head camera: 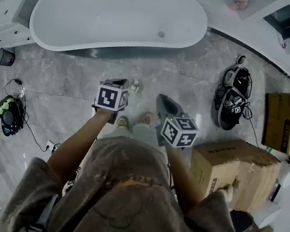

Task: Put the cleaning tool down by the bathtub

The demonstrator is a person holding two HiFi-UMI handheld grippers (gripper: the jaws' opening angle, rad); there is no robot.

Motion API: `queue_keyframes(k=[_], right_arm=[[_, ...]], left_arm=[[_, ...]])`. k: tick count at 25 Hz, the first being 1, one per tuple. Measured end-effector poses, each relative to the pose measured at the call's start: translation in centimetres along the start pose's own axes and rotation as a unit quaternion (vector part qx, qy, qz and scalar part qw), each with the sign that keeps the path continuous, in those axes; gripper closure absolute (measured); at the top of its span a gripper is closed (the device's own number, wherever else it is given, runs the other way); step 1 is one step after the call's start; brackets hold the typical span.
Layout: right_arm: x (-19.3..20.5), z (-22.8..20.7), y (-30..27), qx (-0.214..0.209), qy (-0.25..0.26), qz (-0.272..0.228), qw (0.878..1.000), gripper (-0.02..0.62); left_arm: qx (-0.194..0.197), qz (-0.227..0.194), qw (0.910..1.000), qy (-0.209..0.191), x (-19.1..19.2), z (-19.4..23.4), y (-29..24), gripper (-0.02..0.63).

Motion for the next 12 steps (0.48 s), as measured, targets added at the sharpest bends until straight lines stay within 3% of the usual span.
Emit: queue_keyframes(k=[3, 7, 12], right_arm=[[-2.8, 2.1, 2.1, -0.016, 0.020, -0.028, 0.999, 0.597], [-6.3, 4.1, 5.0, -0.032, 0.052, -0.081, 0.995, 0.598], [-8.9, 6.1, 8.0, -0.059, 0.118, -0.120, 0.984, 0.598]], left_arm=[[0.039, -0.043, 0.9977, -0.035, -1.9, -2.1, 4.6, 0.601], [0.078, -0.097, 0.9863, -0.108, -3.6, -4.5, 10.3, 0.601], [0.137, -0.144, 0.9718, -0.127, -4.5, -6.7, 14.9, 0.601]])
Point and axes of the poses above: the fingertips, and each gripper's own axes: y backward along the fingers, z to its left, x out of its underside, the point moved 3 cm from there along y, backward along the fingers, and after that the axes turned 12 degrees about y, right-handed, at the moved point
